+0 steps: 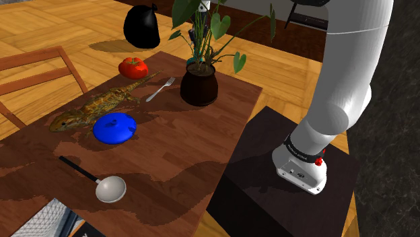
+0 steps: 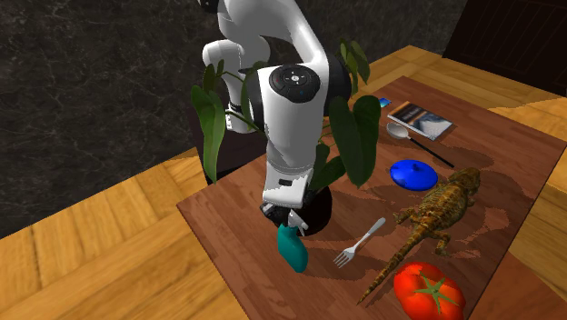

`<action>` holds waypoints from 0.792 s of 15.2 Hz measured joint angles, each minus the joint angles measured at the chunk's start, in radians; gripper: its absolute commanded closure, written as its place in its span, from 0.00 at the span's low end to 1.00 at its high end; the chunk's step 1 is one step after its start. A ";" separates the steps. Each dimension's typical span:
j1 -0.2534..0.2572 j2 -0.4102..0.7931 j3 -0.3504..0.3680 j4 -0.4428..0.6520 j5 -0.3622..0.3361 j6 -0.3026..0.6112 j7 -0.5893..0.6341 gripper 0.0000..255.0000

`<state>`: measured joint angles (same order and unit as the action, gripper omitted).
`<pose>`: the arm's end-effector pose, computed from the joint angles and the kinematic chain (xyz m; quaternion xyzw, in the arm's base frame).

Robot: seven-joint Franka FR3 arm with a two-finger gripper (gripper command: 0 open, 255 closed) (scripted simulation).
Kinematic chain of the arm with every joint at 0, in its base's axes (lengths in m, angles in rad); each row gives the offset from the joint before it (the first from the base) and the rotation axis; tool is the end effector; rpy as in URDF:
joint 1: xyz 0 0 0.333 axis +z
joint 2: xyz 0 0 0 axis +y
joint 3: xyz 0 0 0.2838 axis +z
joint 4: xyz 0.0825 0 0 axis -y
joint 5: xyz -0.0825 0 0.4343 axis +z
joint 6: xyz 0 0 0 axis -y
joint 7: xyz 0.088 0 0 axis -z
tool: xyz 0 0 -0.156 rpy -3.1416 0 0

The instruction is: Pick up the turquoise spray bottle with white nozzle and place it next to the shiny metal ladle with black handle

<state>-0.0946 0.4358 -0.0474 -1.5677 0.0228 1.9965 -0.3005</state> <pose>0.7039 -0.0959 0.2919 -0.9971 -0.0766 0.0031 0.0011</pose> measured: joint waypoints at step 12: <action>0.000 -0.029 -0.001 0.105 -0.002 -0.133 0.002 1.00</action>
<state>-0.0947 0.4072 -0.0482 -1.4629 0.0208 1.8632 -0.2984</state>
